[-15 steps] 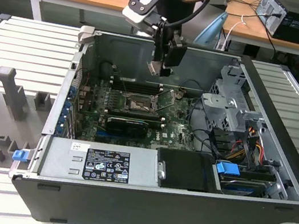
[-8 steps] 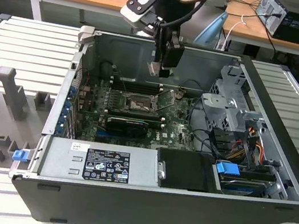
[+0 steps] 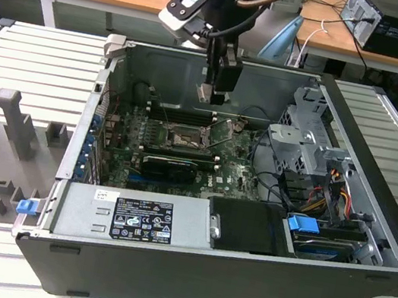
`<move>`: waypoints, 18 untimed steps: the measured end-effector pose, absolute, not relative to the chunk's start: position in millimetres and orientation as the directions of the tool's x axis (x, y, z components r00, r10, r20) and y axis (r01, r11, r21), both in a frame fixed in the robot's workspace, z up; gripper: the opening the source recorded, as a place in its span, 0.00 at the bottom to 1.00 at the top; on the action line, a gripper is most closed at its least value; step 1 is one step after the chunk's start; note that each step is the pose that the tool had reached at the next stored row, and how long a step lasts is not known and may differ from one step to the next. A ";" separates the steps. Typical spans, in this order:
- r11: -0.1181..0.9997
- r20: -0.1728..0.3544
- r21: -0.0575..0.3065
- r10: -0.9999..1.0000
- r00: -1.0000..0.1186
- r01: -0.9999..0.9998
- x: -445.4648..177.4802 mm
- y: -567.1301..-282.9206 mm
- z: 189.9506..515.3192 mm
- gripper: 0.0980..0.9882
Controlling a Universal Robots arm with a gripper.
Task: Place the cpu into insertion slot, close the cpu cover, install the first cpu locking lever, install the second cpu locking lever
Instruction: 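Place the cpu into insertion slot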
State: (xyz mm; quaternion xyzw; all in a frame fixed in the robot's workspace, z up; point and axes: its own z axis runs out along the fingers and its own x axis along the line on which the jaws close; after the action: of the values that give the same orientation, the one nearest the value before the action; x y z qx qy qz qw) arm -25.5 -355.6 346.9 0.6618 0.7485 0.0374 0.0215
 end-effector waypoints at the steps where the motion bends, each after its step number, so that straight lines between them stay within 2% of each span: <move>1: 0.118 0.017 0.084 0.993 -0.120 0.989 -25.5 -355.6 346.6 0.48; 18: 0.085 0.017 0.084 0.996 -0.086 0.993 -25.5 -355.6 344.1 0.48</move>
State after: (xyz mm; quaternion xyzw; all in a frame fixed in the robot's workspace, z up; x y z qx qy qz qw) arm -25.5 -355.6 344.1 0.6755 0.7361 0.0369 0.0221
